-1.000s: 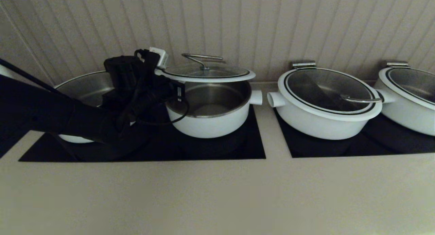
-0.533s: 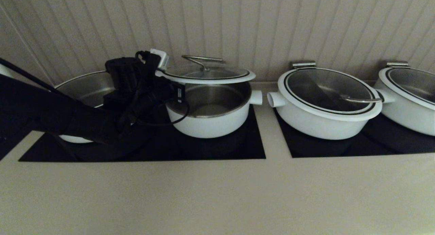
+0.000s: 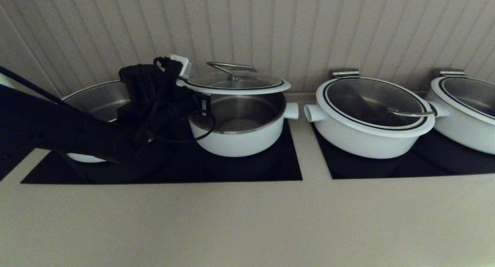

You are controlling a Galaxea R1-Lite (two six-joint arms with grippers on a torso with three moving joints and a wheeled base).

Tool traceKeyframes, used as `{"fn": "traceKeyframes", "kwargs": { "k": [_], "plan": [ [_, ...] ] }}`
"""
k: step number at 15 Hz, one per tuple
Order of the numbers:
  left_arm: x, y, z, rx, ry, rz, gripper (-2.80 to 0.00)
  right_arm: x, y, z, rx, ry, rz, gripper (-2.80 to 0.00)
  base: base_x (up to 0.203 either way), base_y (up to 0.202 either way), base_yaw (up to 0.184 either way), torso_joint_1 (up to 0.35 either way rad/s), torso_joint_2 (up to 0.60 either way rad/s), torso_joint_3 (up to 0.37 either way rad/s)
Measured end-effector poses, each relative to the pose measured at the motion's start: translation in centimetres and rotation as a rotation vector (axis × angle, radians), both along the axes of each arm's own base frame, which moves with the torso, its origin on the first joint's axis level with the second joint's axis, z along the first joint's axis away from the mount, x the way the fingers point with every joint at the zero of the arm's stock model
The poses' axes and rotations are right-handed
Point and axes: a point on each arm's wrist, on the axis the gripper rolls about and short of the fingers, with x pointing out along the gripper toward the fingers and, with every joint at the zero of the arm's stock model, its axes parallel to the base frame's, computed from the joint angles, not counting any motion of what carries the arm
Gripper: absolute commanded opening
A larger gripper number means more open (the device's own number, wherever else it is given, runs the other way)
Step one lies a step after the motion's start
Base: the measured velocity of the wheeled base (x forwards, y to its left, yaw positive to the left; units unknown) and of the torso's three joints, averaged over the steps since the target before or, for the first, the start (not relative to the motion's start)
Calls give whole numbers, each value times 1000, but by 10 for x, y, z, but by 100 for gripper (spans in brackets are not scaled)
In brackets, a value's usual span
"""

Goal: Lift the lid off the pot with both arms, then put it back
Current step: Open the pot lid completely

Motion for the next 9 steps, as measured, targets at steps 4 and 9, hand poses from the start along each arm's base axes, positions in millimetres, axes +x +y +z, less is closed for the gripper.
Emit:
{"fn": "traceKeyframes", "kwargs": {
  "k": [4,9],
  "plan": [
    [0,0,1,0,-2,0,-280,0,0,0,0,1,-10,-280,0,0,0,0,0,0],
    [-2,1,3,-2,-12,0,-280,-3,0,1,2,-54,-152,-280,0,0,0,0,0,0]
  ]
}}
